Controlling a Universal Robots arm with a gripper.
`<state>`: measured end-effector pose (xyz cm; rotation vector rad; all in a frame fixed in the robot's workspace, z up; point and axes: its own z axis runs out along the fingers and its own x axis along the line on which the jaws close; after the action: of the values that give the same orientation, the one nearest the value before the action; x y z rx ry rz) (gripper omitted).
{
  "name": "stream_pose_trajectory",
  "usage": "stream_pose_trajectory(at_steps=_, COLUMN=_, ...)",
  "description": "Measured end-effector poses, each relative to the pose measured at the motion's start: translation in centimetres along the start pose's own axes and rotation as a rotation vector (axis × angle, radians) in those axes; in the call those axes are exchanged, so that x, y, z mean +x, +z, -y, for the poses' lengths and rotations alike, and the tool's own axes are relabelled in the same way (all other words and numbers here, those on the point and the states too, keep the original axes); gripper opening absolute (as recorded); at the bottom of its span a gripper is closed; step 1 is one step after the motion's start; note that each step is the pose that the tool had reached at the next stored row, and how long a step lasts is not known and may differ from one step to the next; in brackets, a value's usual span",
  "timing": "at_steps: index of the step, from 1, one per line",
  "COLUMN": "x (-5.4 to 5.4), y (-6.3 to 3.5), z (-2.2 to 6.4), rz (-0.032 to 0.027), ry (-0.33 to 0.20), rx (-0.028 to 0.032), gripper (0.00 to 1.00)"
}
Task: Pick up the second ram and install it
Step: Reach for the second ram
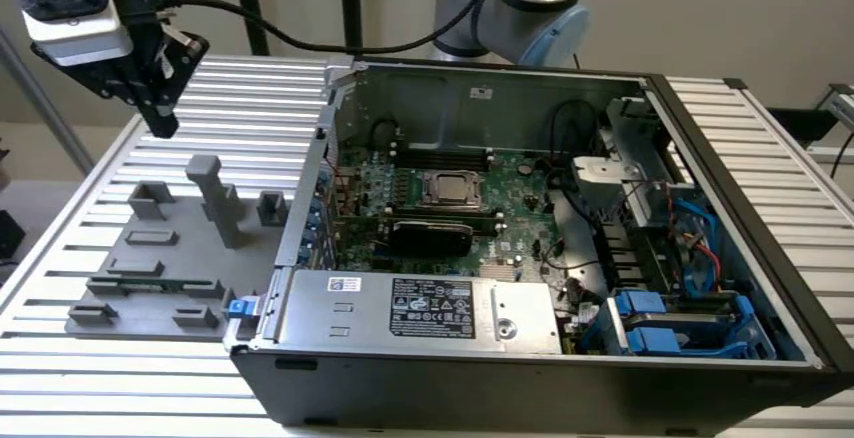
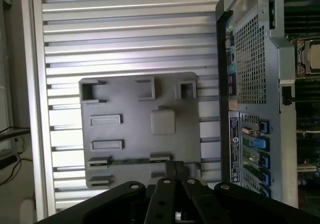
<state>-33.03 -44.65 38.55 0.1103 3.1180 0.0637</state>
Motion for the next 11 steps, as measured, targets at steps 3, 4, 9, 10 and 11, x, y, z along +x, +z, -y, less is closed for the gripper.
stream_pose_trajectory(at_steps=3, x=1.2, y=0.03, z=0.43, rz=0.0001, ry=0.0, rx=0.0005, gripper=0.11)
stream_pose_trajectory(at_steps=4, x=1.6, y=0.04, z=0.57, rz=0.0001, ry=0.0, rx=0.0007, gripper=0.11)
stream_pose_trajectory(at_steps=9, x=3.5, y=0.12, z=1.29, rz=0.0001, ry=0.0, rx=0.0018, gripper=0.11)
stream_pose_trajectory(at_steps=10, x=3.9, y=0.14, z=1.44, rz=0.0001, ry=0.0, rx=0.0018, gripper=0.11)
stream_pose_trajectory(at_steps=11, x=4.2, y=0.16, z=1.59, rz=0.0002, ry=0.0, rx=0.002, gripper=0.11)
